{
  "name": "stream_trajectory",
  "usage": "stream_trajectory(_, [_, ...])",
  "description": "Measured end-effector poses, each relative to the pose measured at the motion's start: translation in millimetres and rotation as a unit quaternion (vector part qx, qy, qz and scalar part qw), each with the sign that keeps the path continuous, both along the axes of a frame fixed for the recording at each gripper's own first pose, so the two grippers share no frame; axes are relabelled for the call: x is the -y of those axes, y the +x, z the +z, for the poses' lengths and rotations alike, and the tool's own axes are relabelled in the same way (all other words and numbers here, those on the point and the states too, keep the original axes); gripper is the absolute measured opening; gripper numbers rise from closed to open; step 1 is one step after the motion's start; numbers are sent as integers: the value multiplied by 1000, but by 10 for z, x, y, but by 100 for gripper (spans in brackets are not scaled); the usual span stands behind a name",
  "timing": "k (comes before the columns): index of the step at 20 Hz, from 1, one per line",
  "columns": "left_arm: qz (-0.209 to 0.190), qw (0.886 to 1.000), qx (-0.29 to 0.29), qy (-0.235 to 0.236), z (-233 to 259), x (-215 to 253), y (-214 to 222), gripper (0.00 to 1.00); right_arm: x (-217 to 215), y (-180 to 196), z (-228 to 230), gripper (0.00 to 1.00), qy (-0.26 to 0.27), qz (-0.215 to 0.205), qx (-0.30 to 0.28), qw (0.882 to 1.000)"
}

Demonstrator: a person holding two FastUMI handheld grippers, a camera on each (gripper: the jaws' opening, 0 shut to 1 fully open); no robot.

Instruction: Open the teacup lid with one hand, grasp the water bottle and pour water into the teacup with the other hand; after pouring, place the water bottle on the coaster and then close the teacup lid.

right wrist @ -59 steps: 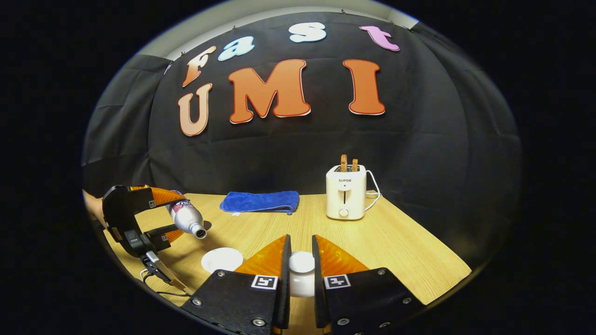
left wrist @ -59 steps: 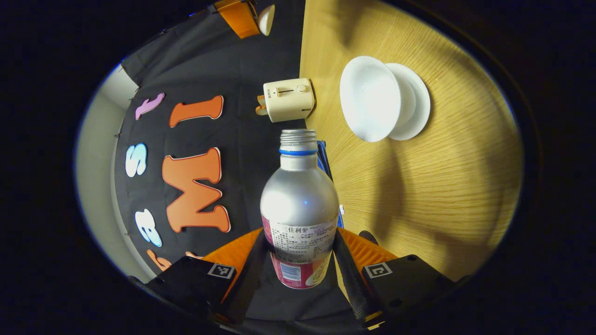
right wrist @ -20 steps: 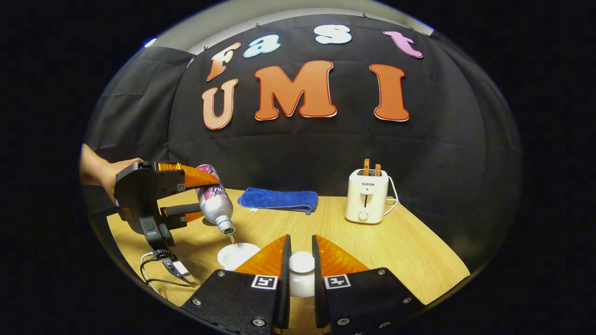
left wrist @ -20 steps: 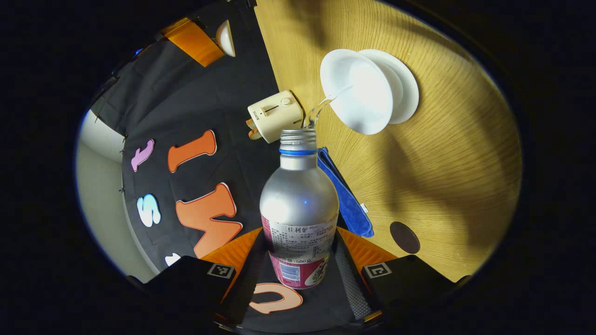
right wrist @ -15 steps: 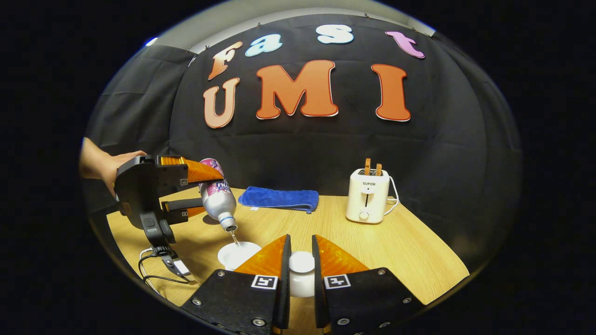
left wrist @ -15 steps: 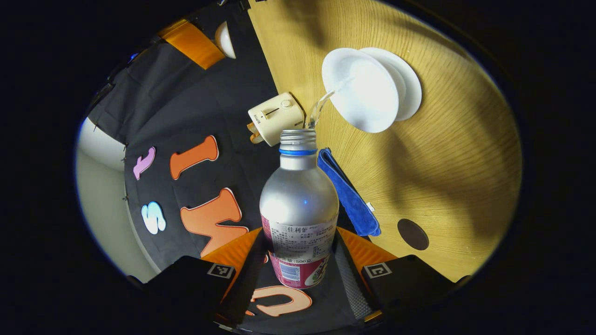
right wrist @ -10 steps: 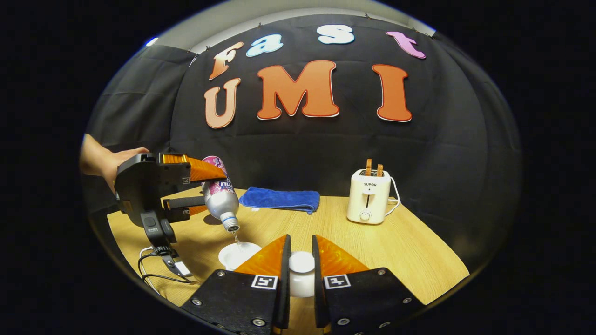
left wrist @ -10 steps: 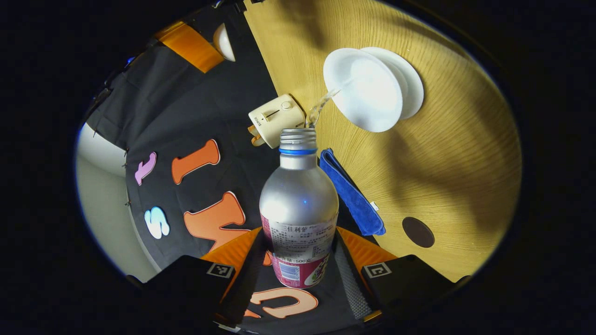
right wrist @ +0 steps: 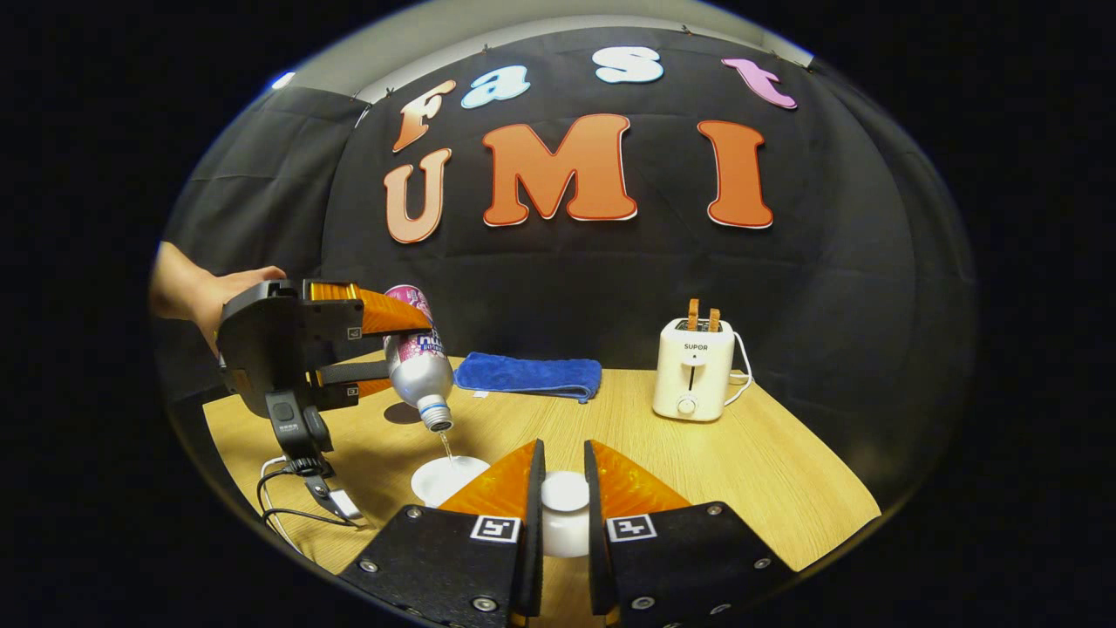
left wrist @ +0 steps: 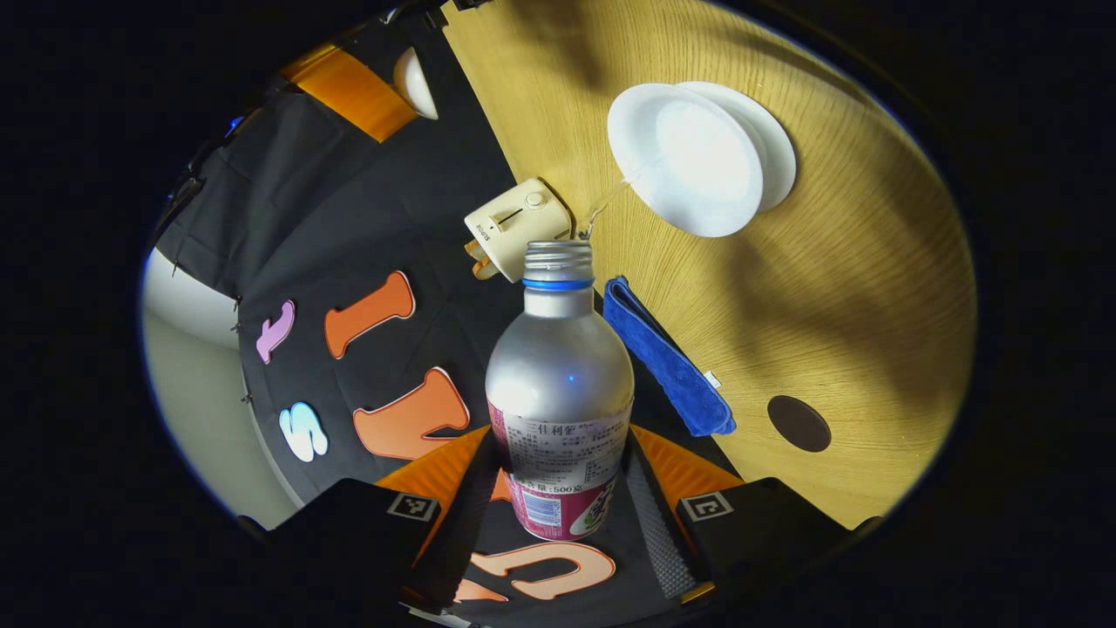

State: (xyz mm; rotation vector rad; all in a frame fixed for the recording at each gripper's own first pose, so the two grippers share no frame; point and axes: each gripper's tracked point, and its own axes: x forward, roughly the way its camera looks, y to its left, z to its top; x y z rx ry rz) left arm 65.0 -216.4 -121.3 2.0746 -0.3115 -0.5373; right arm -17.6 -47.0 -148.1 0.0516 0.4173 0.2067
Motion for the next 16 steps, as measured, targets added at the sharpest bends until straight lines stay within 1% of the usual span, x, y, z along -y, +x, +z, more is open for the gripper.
stream_trajectory(3, [-3,1000,1,5,6,10,-12,86,9,5,-16,22,-1,0,-1,1000])
stream_trajectory(4, [-4,1000,3,5,0,21,-9,87,13,6,-28,22,-1,0,-2,1000])
stream_trajectory(5, [-5,1000,2,5,2,17,-16,85,5,-1,-28,22,-2,-1,-2,1000])
stream_trajectory(10, [-1,1000,-3,5,-52,-35,-23,86,-20,4,-51,22,-3,0,-5,1000])
stream_trajectory(11, [-2,1000,-3,3,-50,-44,-40,84,-32,1,-56,22,-3,1,-6,1000])
stream_trajectory(12, [-4,1000,-3,1,-60,-48,-54,87,-52,1,-50,22,-2,3,-5,1000])
stream_trajectory(14, [-5,1000,-4,-5,-61,-51,-64,86,-90,3,-48,22,-2,6,-4,1000])
stream_trajectory(16, [-5,1000,-7,-21,-65,-47,-71,86,-141,-10,-70,22,0,8,-8,1000])
